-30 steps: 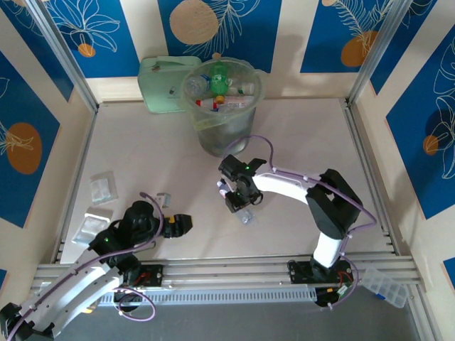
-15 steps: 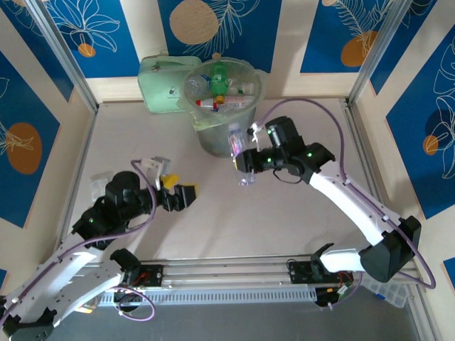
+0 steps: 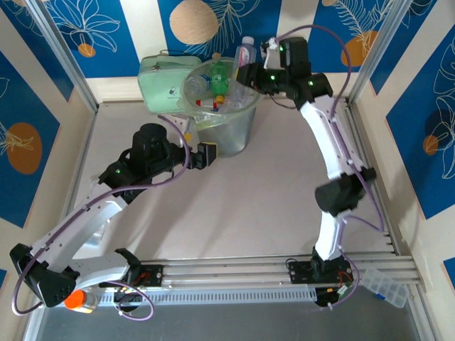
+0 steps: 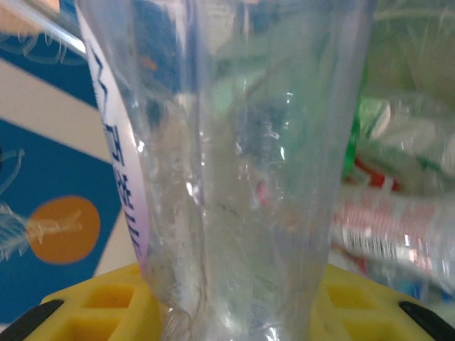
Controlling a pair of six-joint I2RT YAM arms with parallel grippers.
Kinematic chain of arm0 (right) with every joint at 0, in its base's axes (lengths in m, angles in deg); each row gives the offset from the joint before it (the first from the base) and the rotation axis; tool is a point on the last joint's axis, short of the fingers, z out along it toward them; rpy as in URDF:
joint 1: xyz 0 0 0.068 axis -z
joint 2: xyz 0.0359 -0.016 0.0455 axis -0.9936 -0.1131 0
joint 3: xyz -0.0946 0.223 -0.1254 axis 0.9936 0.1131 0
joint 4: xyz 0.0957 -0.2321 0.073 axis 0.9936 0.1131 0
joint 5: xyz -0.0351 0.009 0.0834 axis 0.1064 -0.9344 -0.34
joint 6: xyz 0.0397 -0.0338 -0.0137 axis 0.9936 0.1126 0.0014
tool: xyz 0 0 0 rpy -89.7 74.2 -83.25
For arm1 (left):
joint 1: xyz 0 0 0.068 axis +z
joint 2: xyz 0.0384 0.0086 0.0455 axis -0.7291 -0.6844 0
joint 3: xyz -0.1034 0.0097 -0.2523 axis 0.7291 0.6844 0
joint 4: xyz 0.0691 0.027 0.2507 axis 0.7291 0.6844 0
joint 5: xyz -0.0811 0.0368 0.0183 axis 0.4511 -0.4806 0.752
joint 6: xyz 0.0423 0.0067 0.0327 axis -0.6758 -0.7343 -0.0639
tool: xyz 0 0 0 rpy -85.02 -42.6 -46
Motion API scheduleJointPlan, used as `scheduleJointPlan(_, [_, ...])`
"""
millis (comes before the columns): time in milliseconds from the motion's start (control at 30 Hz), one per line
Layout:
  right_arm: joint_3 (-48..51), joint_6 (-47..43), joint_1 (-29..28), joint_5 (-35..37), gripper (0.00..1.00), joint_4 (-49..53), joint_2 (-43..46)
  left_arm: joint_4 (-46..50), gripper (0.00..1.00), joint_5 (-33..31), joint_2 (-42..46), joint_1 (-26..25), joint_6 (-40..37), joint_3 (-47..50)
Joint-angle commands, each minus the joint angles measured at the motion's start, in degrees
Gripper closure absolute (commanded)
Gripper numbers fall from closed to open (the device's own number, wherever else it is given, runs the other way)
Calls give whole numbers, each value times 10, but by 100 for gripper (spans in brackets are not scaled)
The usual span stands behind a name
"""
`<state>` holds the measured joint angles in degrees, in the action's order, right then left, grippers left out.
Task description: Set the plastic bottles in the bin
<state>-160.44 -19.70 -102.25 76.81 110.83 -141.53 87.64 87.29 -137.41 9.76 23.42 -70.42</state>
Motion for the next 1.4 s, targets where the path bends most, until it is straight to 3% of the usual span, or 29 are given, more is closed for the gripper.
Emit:
scheduleJointPlan(0, [-150, 40, 18, -17, 60, 112, -109, -36, 2, -32, 26, 9, -28, 32])
scheduleJointPlan(133, [-275, 58, 27, -19, 60, 150, -208, -49, 1, -80, 44, 9, -42, 61])
scheduleJointPlan(333, [-173, 43, 19, -23, 57, 96, -193, -72, 1, -89, 51, 10, -42, 85])
scheduleJointPlan(633, [-185, -14, 3, 0, 41, 132, -217, -76, 1, -79, 45, 21, -33, 86])
scheduleJointPlan(933, [-189, -23, 5, 44, 28, 110, -168, -93, 1, -81, 51, 29, -32, 96])
scheduleJointPlan(1100, [-188, -30, 9, 84, 27, 108, -136, -103, 1, -74, 56, 36, -25, 102])
scheduleJointPlan(1367, [-152, -33, 14, 91, 28, 108, -104, -107, 1, -74, 61, 38, -26, 106])
